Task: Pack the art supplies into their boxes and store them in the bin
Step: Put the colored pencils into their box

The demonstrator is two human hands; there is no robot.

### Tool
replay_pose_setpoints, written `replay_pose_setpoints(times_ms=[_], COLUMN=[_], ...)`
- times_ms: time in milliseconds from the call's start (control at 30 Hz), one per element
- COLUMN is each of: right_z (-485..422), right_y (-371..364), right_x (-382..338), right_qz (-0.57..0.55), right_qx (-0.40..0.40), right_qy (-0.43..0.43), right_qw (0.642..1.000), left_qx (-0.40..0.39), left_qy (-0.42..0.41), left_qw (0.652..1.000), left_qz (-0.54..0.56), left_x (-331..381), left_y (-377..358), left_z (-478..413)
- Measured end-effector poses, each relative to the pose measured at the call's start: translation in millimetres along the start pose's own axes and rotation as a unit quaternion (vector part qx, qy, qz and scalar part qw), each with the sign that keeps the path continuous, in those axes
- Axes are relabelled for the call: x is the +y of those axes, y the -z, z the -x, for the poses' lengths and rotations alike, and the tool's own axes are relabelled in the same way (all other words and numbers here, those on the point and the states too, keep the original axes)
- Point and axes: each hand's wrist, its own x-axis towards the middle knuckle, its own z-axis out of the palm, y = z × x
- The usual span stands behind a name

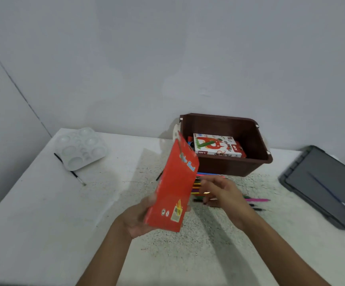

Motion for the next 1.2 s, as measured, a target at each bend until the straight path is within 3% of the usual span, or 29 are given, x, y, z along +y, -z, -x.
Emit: replay_pose_setpoints(times_ms=[133,367,400,500,533,633,700,800,900,1100,1200], right_z=[11.1,43.2,46.6,54.7,56.6,66.4,71.1,72.5,70.6,60.8,53.4], right_y=[43.6,96.8,104.0,124.3,128.3,135.2,137.1,139.8,138.6,138.4,143.2], right_x=[10.1,30.8,36.2,57.3,64.4,86.7,105.3,131.0,140.7,141.8,140.1], right_qz=[-0.105,-0.166,-0.163,-0.125,-0.111,-0.015,0.114,0.275,0.307,0.338,0.428], right_qx=[0.067,0.003,-0.004,-0.004,0.007,0.040,0.047,0.070,0.083,0.109,0.146], right_qy=[-0.035,-0.083,-0.083,-0.086,-0.087,-0.072,-0.045,0.001,0.024,0.047,0.097], right_qw=[0.992,0.983,0.983,0.988,0.990,0.996,0.991,0.959,0.948,0.934,0.887], left_qx=[0.027,0.015,0.020,0.045,0.047,0.039,0.050,0.120,0.175,0.195,0.197], left_qy=[0.074,0.159,0.161,0.139,0.122,0.087,0.033,-0.037,-0.045,-0.032,-0.053], left_qw=[0.982,0.897,0.864,0.712,0.678,0.610,0.568,0.564,0.575,0.581,0.566], left_qz=[-0.171,-0.413,-0.477,-0.687,-0.723,-0.786,-0.821,-0.816,-0.798,-0.790,-0.799], left_x=[-6.0,-27.6,-34.5,-63.3,-72.7,-97.6,-109.1,-123.5,-131.0,-130.9,-132.0], left_y=[-26.5,-71.2,-74.2,-73.0,-68.9,-52.2,-38.4,-22.5,-22.2,-24.3,-24.6], left_z=[-17.0,-61.4,-65.0,-70.6,-70.3,-66.6,-60.4,-48.5,-41.9,-42.3,-41.9])
